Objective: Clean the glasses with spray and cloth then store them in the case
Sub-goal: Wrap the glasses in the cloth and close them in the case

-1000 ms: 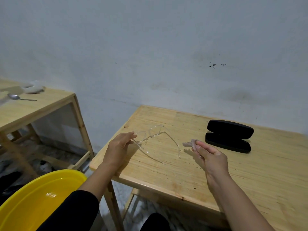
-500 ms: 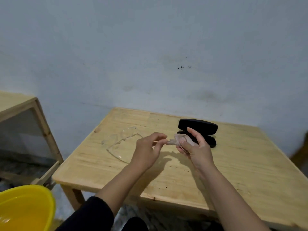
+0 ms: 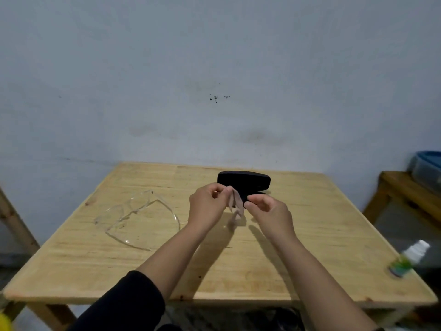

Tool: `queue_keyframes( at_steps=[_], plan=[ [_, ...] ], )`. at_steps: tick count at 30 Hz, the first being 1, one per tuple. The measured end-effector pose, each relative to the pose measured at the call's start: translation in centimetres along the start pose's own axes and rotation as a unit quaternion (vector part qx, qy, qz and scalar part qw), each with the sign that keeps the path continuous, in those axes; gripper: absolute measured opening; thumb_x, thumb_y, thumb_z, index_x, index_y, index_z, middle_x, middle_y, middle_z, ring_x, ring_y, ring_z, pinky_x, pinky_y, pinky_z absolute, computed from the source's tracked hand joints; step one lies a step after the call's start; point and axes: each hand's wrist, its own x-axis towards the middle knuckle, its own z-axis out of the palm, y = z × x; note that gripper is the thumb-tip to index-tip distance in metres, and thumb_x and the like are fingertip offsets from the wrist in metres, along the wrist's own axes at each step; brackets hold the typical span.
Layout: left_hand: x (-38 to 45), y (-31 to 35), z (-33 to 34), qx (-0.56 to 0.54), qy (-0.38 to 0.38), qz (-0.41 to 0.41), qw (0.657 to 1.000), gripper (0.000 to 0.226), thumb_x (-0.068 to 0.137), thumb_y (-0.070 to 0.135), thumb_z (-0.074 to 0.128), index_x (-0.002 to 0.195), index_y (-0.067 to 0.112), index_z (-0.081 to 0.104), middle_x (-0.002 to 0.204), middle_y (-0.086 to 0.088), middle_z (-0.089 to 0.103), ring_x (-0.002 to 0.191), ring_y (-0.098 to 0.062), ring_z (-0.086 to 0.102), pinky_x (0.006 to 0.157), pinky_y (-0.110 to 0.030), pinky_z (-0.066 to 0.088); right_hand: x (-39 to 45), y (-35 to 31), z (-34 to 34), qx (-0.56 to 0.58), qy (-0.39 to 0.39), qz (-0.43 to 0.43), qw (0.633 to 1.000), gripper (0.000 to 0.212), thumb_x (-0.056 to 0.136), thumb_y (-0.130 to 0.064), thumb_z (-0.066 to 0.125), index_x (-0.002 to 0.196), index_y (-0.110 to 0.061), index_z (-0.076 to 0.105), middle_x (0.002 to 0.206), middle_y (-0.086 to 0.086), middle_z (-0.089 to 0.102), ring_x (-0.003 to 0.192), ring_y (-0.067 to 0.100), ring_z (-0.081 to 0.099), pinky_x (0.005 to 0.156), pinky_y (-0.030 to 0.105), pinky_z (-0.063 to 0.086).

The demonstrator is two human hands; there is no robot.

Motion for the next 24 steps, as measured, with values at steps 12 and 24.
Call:
queue_keyframes(
  at_steps=[12,24],
  plan=[
    [0.2,1.3,0.2,-0.158,-0.106,-0.083,0.978,0.015,0.09,0.013,0.056,0.09,0.015,0.071,0.09,-0.012,0.073,0.089,-0.025,0.07,0.088,-0.038,0.055,0.2,-0.9,0.8,0.059,-0.02,-0.032,0.998,0.027,0.072,-0.014,0.077,0.098,-0.022,0.072,0.085,-0.003,0.073,0.081,0.0,0.066,0.063,0.002,0.044],
    [0.0,2.3,0.4,-0.101,-0.086,-0.011,0.991,0.012,0.072,0.028,0.079,0.078,0.021,0.071,0.071,0.0,0.07,0.072,-0.016,0.07,0.08,-0.036,0.057,1.2,-2.1,-1.3,0.05,-0.096,-0.033,0.994,0.019,0.09,-0.012,0.056,0.085,-0.024,0.071,0.08,0.0,0.072,0.067,0.006,0.066,0.078,0.028,0.054]
  ],
)
